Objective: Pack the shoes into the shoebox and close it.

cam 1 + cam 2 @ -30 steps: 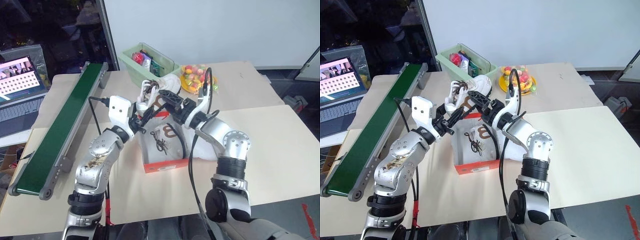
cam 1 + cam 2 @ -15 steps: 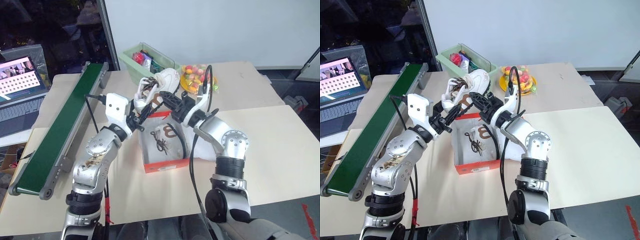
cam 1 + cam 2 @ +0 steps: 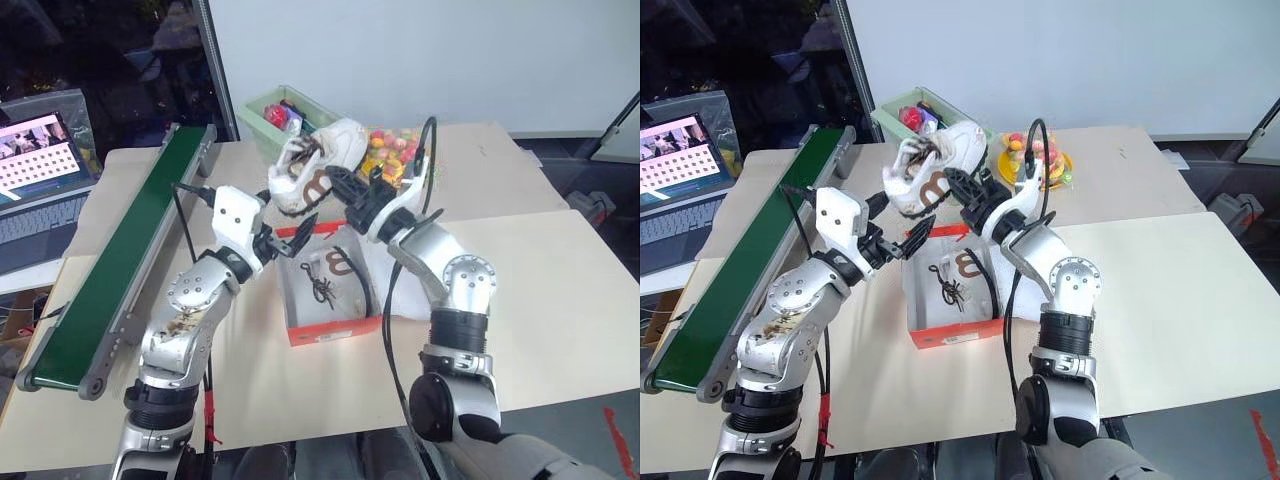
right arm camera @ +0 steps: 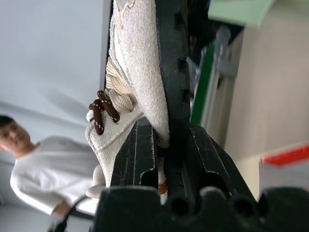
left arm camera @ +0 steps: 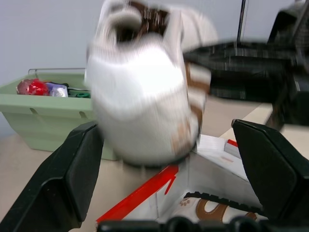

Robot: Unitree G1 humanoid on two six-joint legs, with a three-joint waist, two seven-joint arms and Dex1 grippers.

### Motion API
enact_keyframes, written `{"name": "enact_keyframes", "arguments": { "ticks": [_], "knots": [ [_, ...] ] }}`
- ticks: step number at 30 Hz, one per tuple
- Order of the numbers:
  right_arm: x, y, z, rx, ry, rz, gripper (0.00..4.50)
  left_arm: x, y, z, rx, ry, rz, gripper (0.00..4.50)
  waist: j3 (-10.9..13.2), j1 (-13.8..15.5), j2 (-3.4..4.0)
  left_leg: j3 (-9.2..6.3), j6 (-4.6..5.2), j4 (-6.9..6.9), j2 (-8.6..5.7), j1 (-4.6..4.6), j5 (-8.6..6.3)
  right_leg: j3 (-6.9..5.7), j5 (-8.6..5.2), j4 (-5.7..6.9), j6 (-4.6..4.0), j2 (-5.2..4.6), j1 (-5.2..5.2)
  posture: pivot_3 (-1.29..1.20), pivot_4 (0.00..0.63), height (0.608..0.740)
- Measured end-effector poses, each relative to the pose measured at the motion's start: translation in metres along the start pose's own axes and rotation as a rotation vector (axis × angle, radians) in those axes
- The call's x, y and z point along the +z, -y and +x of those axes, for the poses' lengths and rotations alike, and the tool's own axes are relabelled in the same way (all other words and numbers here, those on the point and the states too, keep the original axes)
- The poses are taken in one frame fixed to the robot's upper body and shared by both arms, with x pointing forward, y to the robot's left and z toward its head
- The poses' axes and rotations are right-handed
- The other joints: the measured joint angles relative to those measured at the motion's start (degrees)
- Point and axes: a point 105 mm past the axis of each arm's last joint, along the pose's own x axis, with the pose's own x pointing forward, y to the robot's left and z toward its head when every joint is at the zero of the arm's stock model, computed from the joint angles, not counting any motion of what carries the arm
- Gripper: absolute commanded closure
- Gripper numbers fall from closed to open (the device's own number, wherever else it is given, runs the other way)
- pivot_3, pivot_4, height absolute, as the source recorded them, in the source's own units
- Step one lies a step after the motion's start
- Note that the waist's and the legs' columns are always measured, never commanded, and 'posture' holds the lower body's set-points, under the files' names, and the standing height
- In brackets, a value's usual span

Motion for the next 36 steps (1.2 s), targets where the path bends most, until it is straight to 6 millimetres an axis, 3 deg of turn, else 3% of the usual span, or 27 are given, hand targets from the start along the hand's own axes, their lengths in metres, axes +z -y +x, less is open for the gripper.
{"name": "enact_keyframes", "arguments": {
  "ticks": [3, 6, 9, 11, 14, 19, 23, 29, 36],
  "knots": [
    [0.025, -0.012, 0.003, 0.02, 0.054, -0.081, 4.17, 0.0, -0.003, -0.007, -0.009, -0.019, -0.014, 0.04, 0.0, 0.03, 0.0, 0.01, 0.01, 0.0, -0.01, 0.0, 0.0, -0.02, 0.0, 0.0, 0.0, 0.01, 0.03, 0.0, 0.15, 0.74],
    [0.047, 0.004, -0.007, -0.064, 0.037, -0.149, 4.17, -0.004, -0.015, -0.035, -0.064, -0.095, 0.018, 0.04, 0.02, -0.32, 0.04, 0.04, 0.01, -0.07, 0.04, -0.02, -0.01, 0.0, 0.0, 0.07, -0.01, 0.06, -0.01, 0.0, 0.15, 0.74],
    [0.053, 0.017, -0.021, -0.157, -0.076, -0.239, 4.17, -0.014, -0.027, -0.061, -0.134, -0.201, 0.066, 0.04, 0.05, -0.62, 0.1, 0.1, 0.04, -0.12, 0.06, -0.04, -0.02, 0.0, 0.0, 0.02, -0.02, 0.12, -0.01, 0.0, 0.15, 0.74],
    [0.043, 0.028, -0.029, -0.226, -0.229, -0.297, 4.17, -0.025, -0.036, -0.08, -0.208, -0.289, 0.102, 0.04, 0.06, -1.1, 0.12, 0.17, 0.06, -0.23, 0.09, 0.0, -0.03, 0.03, -0.01, -0.05, -0.03, 0.12, -0.03, 0.0, 0.15, 0.74],
    [0.023, 0.034, -0.037, -0.289, -0.459, -0.333, 4.17, -0.028, -0.041, -0.09, -0.306, -0.329, 0.13, 0.04, 0.1, -1.11, 0.18, 0.24, 0.08, -0.24, 0.1, -0.02, -0.04, 0.03, 0.01, -0.2, -0.07, 0.11, -0.05, 0.0, 0.15, 0.74],
    [0.002, 0.005, -0.036, -0.259, -0.727, -0.391, 4.17, -0.027, -0.043, -0.089, -0.396, -0.318, 0.168, 0.04, 0.13, -0.91, 0.22, 0.25, 0.14, -0.21, 0.12, -0.02, -0.08, -0.01, 0.02, -0.15, -0.07, 0.1, 0.02, 0.0, 0.15, 0.74],
    [-0.022, 0.011, -0.04, -0.294, -0.898, -0.42, 4.17, -0.03, -0.037, -0.084, -0.432, -0.301, 0.173, 0.04, 0.12, -0.94, 0.21, 0.24, 0.2, -0.21, 0.13, -0.07, -0.11, 0.0, 0.03, -0.1, -0.06, 0.02, 0.01, 0.0, 0.15, 0.74],
    [-0.046, 0.024, -0.05, -0.321, -1.057, -0.426, 4.17, -0.037, -0.029, -0.082, -0.452, -0.307, 0.167, 0.04, 0.12, -1.04, 0.21, 0.23, 0.22, -0.09, 0.13, -0.21, -0.12, 0.0, 0.04, -0.07, -0.04, 0.01, -0.12, 0.0, 0.15, 0.74],
    [-0.059, 0.034, -0.048, -0.343, -1.097, -0.416, 4.17, -0.034, -0.029, -0.08, -0.434, -0.296, 0.177, 0.04, 0.11, -1.14, 0.21, 0.23, 0.23, -0.05, 0.11, -0.13, -0.12, 0.0, 0.04, -0.01, -0.04, 0.04, -0.08, 0.0, 0.15, 0.74]
  ]
}}
